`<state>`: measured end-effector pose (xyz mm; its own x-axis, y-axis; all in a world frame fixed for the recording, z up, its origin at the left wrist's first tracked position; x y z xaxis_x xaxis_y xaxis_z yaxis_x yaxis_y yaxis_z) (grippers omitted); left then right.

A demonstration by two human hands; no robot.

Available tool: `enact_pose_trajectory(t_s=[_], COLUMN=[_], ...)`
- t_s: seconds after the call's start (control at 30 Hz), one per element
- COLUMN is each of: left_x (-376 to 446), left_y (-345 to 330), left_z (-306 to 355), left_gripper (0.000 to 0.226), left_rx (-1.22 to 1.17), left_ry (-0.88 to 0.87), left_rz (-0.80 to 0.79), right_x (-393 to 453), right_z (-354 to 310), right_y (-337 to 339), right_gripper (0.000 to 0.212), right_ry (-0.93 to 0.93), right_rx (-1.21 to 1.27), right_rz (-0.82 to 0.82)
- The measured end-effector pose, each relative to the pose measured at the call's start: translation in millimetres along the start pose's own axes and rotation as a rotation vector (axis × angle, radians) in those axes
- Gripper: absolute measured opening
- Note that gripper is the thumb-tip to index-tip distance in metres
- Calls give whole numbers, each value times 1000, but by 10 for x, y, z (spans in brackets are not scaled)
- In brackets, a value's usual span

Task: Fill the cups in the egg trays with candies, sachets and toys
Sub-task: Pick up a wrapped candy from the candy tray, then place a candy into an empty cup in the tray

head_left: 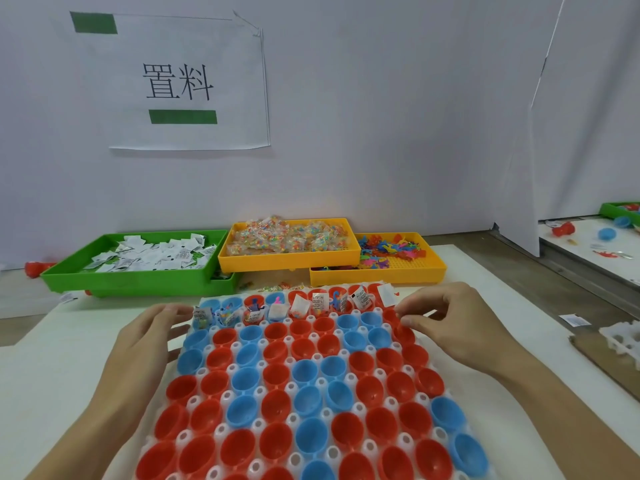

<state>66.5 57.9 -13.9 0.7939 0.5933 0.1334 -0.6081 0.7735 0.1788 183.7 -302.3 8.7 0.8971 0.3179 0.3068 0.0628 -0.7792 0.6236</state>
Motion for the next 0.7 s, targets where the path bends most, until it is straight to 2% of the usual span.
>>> enact_pose_trajectory(t_s=[0.07, 0.17, 0.23, 0.43, 0.53, 0.7], left_x=[-27, -73, -57, 303, 542, 834], left_y=[21, 67, 1, -769, -1258, -1779], left_z=[66, 281, 471, 902, 961, 929], left_gripper=[28, 19, 15, 19, 24, 25], left_rx=[36, 253, 335, 614, 720, 852], left_ry=[-23, -171, -262, -487, -538, -560], left_rz=[21, 127, 139, -106, -229, -253], right_x=[1, 7, 10, 18, 16, 22], right_z=[10, 20, 35, 55, 62, 86], right_y=[-1, 27, 33, -13, -27, -30], right_gripper=[27, 27, 27, 22, 25, 25], right_ry=[-4, -6, -4, -17, -19, -17], right_rx=[4, 13, 31, 40, 55, 76], right_rz=[-2, -3, 3, 6, 23, 24])
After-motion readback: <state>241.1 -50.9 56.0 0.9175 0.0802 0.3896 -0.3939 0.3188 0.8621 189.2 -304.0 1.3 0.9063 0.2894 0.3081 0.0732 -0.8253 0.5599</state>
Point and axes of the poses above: each hand's wrist, its own x-axis towards the middle knuckle, its own y-axis out of the back of the hand, z = x × y, the point moved 4 cm from there along x, towards the middle knuckle, and after that the axes turned 1 degree about -y, right-handed, at the moved point
